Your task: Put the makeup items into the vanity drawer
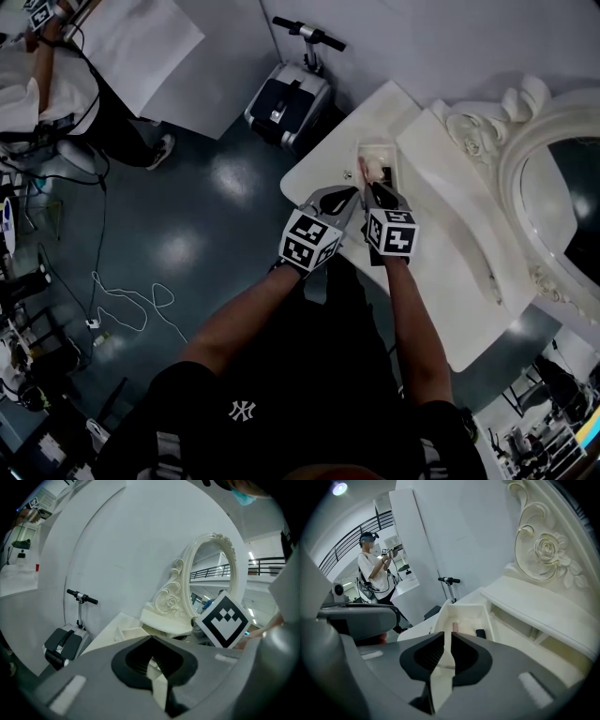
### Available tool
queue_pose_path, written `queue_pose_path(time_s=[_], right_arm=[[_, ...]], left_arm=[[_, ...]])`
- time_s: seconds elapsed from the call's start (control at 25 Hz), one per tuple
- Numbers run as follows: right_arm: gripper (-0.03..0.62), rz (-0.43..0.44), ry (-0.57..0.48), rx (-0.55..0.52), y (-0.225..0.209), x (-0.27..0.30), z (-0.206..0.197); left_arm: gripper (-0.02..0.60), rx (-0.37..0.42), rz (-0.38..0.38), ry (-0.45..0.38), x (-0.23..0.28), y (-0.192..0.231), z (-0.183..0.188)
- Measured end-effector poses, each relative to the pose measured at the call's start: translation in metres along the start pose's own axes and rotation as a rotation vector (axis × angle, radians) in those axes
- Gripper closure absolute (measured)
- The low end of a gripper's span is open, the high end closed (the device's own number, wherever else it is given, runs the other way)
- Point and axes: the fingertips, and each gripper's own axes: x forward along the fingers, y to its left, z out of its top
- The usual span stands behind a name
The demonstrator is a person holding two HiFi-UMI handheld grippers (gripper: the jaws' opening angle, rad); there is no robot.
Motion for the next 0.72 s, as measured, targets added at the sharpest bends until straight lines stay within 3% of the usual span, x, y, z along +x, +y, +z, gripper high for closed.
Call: queue_pose_path(time_s=[0.32, 0.72], right_arm=[[0.569, -0.042, -0.077, 0.016, -0.001, -0.024, 0.011], [0.569, -0.057, -0.175, 0.002, 0.018, -0.059, 0.027]], left_arm=[[0.581, 0.018, -0.029, -0.005, -0.005, -0.009, 0.005], [0.581, 0.040, -0.055, -0.048, -0.028, -0.022, 0.029]])
